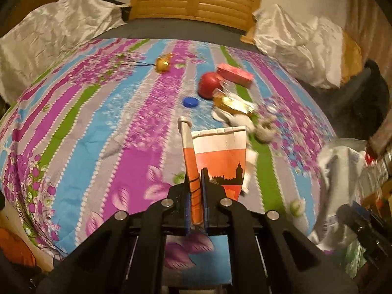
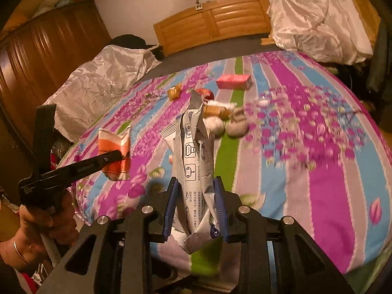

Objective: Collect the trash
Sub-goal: 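Carry the white packet and orange-white carton with both grippers toward the green bin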

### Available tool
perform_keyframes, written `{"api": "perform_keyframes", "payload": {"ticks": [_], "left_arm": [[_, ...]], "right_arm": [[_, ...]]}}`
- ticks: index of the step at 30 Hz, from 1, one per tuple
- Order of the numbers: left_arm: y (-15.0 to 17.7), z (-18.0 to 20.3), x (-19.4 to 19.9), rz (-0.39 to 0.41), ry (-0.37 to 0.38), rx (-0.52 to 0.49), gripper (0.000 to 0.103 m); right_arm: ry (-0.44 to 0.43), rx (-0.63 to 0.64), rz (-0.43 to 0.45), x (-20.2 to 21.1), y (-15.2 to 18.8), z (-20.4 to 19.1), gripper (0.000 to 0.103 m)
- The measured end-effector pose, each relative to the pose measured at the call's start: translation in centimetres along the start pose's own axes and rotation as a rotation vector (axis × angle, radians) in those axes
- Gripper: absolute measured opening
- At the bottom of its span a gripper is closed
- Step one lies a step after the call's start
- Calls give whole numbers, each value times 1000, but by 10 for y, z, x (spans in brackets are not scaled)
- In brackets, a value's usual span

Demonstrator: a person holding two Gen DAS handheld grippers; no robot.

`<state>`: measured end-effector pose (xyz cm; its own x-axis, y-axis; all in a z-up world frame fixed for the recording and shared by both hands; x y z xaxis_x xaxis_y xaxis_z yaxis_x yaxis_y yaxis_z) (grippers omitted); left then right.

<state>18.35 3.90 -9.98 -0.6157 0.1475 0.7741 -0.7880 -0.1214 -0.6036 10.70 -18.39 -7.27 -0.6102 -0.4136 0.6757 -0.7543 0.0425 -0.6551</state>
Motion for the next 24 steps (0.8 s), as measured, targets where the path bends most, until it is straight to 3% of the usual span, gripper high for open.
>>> {"api": "perform_keyframes", "payload": {"ticks": [8, 24], "left_arm": [[8, 58, 4, -11, 36, -143, 6], [-4, 179, 26, 83, 124, -372, 6]], "right_arm": [[63, -50, 48, 27, 1, 18, 31], [236, -199, 220, 120, -17, 97, 31]]}}
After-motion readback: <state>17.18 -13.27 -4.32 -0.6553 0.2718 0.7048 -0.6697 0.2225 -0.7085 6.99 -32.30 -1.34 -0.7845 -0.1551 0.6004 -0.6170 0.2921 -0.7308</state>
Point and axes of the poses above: each gripper's, at about its wrist camera, not at the fingertips, and x roughly against the way its jaws point, z to its right, y to its underside, the point moved 8 cm from there along -x, roughly the way its jaws point, and after that the axes turned 3 degrees about y, right-handed, at the moved point
